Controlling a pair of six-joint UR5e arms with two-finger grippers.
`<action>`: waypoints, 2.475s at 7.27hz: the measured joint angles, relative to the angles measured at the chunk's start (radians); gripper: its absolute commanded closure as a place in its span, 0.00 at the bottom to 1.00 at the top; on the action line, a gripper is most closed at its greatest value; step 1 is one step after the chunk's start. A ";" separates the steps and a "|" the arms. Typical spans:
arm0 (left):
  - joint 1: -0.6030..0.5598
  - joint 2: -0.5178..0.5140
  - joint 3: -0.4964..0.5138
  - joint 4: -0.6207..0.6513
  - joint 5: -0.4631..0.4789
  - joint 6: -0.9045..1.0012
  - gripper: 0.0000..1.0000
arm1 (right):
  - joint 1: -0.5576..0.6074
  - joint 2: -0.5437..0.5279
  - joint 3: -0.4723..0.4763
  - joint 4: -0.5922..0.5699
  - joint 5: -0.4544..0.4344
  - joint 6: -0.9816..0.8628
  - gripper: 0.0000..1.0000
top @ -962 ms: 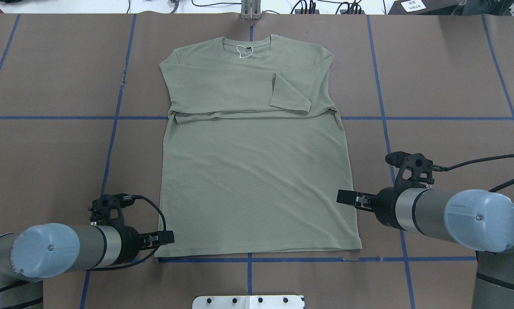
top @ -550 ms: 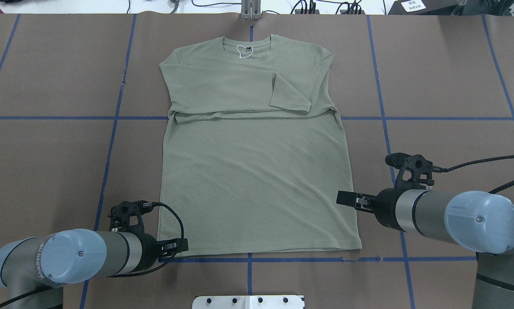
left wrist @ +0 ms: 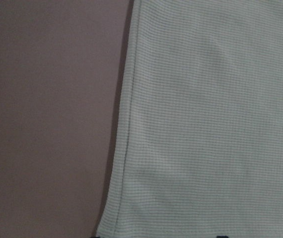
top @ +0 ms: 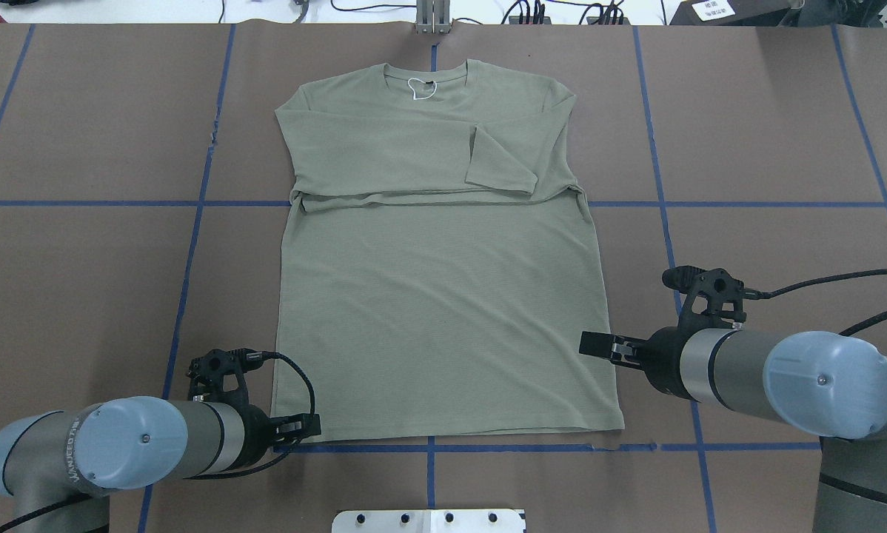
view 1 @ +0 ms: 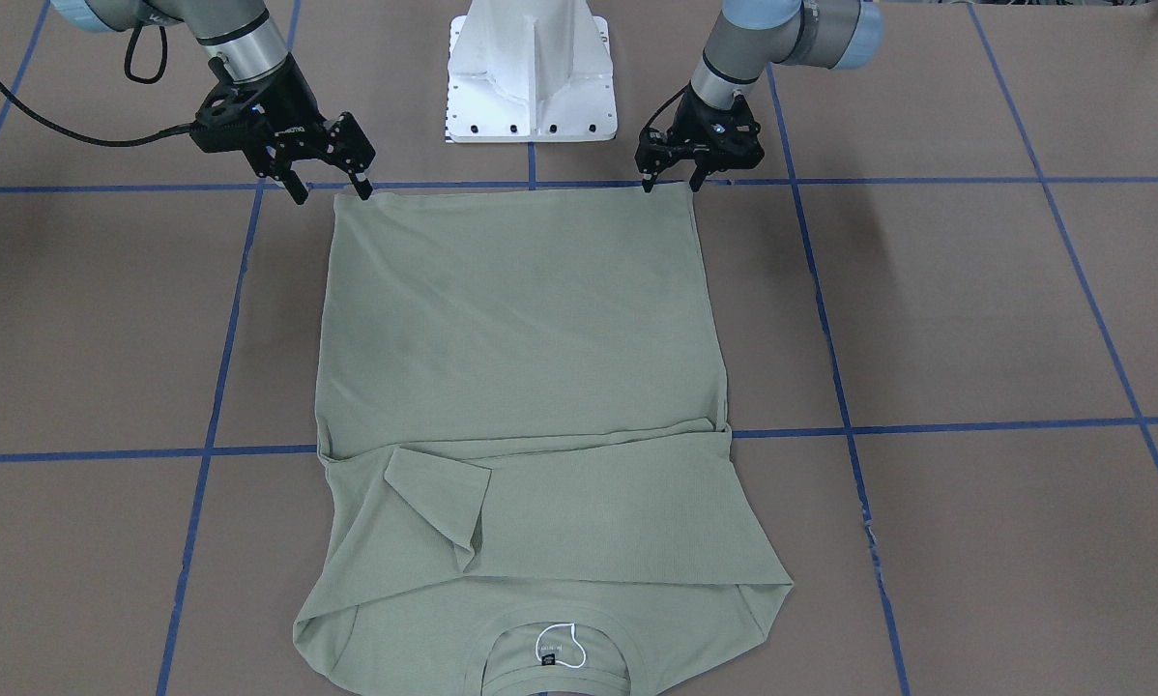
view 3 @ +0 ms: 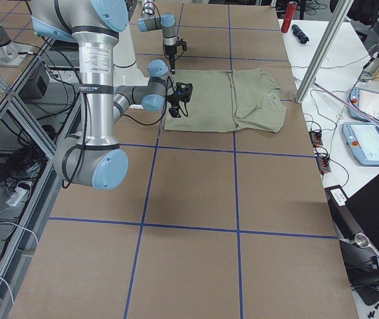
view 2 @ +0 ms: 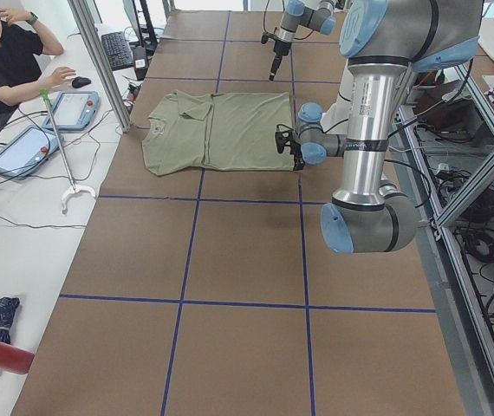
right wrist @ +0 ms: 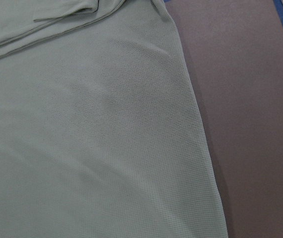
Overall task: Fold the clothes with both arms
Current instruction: 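Move both grippers to the hem corners nearest the robot, then lower both grippers onto the hem corners and close them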
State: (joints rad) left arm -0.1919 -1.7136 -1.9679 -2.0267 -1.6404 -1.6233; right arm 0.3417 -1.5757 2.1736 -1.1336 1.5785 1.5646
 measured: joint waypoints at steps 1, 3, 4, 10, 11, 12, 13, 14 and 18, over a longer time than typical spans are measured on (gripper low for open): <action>0.000 0.000 0.006 0.000 0.000 0.000 0.30 | -0.001 0.001 -0.001 0.000 0.000 0.000 0.00; 0.000 0.000 0.012 0.000 -0.001 0.000 0.80 | -0.001 0.002 -0.003 0.000 0.000 0.000 0.00; 0.000 0.000 0.012 0.001 -0.004 0.001 0.84 | -0.001 0.002 -0.003 0.000 0.000 0.000 0.00; -0.001 0.000 -0.002 0.007 -0.009 0.002 1.00 | -0.006 0.002 -0.011 0.000 -0.001 0.001 0.00; -0.002 -0.002 -0.011 0.010 -0.009 0.002 1.00 | -0.010 -0.001 -0.017 0.001 -0.005 0.010 0.00; -0.006 -0.005 -0.030 0.012 -0.009 0.002 1.00 | -0.018 -0.008 -0.020 0.006 -0.018 0.056 0.00; -0.012 -0.006 -0.059 0.012 -0.009 0.001 1.00 | -0.037 -0.021 -0.020 0.021 -0.050 0.128 0.00; -0.022 -0.005 -0.081 0.011 -0.007 -0.002 1.00 | -0.062 -0.042 -0.021 0.045 -0.086 0.175 0.00; -0.051 -0.004 -0.149 0.004 0.000 -0.013 1.00 | -0.159 -0.057 -0.036 0.077 -0.173 0.229 0.09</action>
State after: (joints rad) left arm -0.2429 -1.7178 -2.1171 -2.0229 -1.6404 -1.6361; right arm 0.1829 -1.6327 2.1377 -1.0564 1.4055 1.7941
